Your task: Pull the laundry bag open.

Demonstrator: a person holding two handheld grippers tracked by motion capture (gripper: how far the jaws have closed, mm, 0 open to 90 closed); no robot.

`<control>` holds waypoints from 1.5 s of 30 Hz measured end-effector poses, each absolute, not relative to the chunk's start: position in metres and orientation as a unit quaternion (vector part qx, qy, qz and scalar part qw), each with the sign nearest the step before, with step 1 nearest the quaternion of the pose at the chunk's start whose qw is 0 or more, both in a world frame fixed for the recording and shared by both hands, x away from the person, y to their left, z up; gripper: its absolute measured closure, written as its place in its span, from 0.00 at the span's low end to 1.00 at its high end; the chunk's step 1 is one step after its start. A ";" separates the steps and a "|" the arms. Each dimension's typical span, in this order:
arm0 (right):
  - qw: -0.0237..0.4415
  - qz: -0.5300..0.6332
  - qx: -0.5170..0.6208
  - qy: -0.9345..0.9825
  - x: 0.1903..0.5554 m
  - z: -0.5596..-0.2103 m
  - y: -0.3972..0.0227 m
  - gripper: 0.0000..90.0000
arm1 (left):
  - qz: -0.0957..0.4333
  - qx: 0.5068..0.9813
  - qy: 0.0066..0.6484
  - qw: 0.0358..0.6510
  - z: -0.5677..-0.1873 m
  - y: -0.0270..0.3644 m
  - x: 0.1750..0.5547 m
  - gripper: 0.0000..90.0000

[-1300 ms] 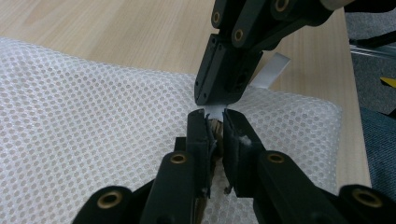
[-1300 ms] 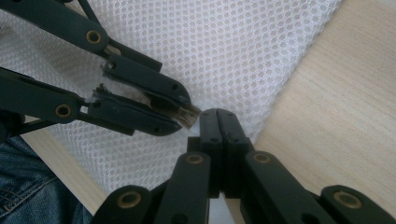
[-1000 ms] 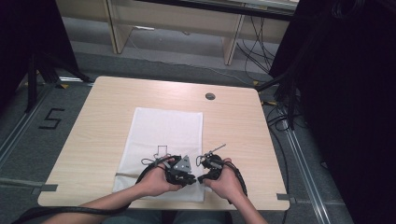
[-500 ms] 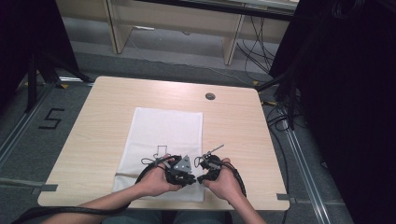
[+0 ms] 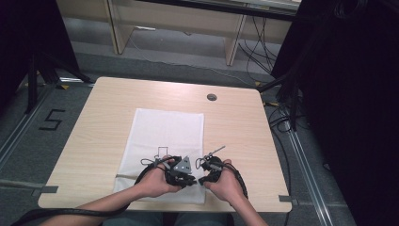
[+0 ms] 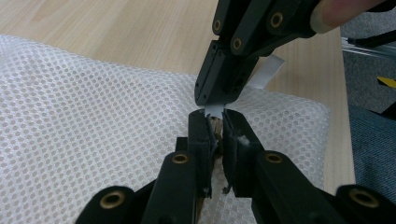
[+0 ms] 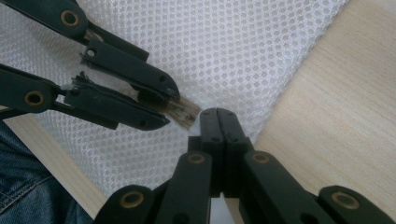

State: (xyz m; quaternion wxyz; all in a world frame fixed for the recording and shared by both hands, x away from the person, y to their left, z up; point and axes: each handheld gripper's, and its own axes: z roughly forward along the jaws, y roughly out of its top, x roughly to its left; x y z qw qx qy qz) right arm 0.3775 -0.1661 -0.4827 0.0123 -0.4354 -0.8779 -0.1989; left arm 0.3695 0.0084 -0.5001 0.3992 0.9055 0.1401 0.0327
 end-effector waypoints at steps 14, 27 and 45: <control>0.010 -0.194 -0.435 -0.879 0.377 -0.482 -0.165 1.00 | 0.032 0.906 0.140 0.399 -0.499 0.012 0.369 0.91; 0.006 -0.197 -0.429 -0.882 0.377 -0.483 -0.165 1.00 | 0.032 0.905 0.139 0.401 -0.498 0.014 0.368 0.91; 0.008 -0.193 -0.434 -0.880 0.376 -0.482 -0.165 1.00 | 0.034 0.906 0.132 0.400 -0.496 0.018 0.368 0.91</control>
